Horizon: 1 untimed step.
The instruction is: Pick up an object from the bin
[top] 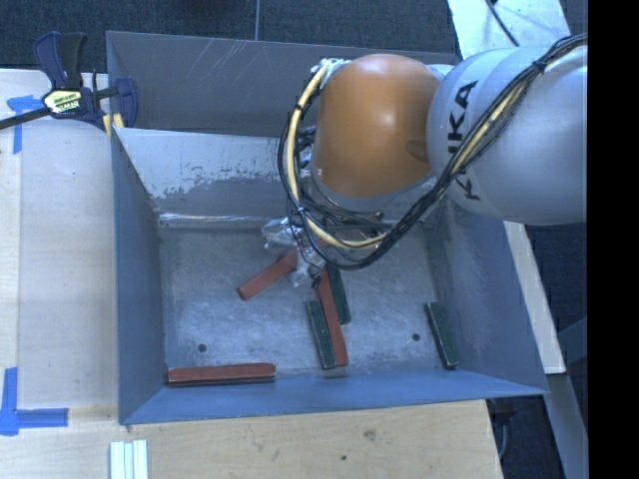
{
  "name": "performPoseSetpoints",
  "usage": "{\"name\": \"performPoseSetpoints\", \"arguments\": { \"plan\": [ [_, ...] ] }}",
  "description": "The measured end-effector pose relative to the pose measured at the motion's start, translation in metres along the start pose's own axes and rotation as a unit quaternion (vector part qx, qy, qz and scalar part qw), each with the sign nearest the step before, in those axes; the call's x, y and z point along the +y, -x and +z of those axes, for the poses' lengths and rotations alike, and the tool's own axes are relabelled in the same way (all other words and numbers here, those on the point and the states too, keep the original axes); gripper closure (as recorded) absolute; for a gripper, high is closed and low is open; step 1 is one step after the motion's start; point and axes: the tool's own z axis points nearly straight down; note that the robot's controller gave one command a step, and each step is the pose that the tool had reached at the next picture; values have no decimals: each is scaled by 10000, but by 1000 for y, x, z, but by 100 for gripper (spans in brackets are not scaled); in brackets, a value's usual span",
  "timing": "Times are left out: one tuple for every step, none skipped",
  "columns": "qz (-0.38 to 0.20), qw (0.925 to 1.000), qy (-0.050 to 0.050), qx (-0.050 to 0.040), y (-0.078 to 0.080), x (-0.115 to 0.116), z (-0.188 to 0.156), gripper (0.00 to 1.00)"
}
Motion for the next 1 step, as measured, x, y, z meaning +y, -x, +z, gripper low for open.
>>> {"name": "performPoseSetpoints", "arguments": {
  "plan": [
    [15, 10000, -12, -6, -7, -10, -78, 100]
  ]
}}
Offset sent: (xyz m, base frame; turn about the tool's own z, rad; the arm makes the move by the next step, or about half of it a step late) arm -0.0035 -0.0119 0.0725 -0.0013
